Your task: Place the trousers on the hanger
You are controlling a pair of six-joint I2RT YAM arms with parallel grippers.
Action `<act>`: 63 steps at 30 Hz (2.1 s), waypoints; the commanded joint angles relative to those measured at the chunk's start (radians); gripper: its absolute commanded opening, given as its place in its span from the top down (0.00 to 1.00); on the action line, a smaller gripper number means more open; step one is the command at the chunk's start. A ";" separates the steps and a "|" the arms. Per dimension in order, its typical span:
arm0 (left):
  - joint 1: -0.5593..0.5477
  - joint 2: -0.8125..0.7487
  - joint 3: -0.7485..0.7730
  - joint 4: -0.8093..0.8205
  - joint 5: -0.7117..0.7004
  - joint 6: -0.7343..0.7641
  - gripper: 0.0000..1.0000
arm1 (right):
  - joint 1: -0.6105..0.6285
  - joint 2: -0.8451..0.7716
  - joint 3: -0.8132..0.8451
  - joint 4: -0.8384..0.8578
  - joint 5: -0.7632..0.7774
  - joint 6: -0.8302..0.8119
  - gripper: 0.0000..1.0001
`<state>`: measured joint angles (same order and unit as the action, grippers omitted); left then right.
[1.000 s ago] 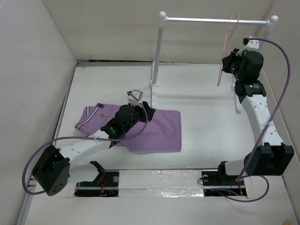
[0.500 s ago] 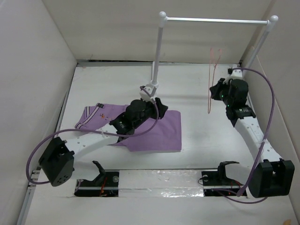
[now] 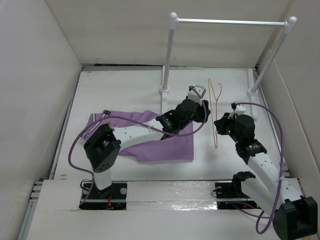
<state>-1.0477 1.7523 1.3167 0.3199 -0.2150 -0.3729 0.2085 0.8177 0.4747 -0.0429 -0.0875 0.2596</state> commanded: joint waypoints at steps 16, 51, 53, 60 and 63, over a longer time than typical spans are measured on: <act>-0.025 0.288 0.370 -0.111 -0.156 -0.011 0.58 | 0.078 -0.087 -0.116 0.074 -0.035 0.024 1.00; -0.009 0.021 -0.279 0.373 -0.170 -0.355 1.00 | 0.160 -0.180 -0.062 -0.074 -0.069 0.017 0.83; -0.009 0.001 -0.318 0.395 -0.210 -0.386 1.00 | 0.160 -0.111 -0.074 -0.003 -0.112 0.009 0.97; -0.018 0.019 -0.422 0.456 -0.296 -0.432 1.00 | 0.201 0.191 -0.057 0.210 -0.216 0.032 0.69; -0.018 0.033 -0.438 0.479 -0.291 -0.428 1.00 | 0.224 0.303 -0.064 0.300 -0.215 0.058 0.58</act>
<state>-1.0607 1.7996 0.8963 0.7219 -0.4698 -0.7872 0.4145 1.0588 0.3843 0.0795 -0.2687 0.2966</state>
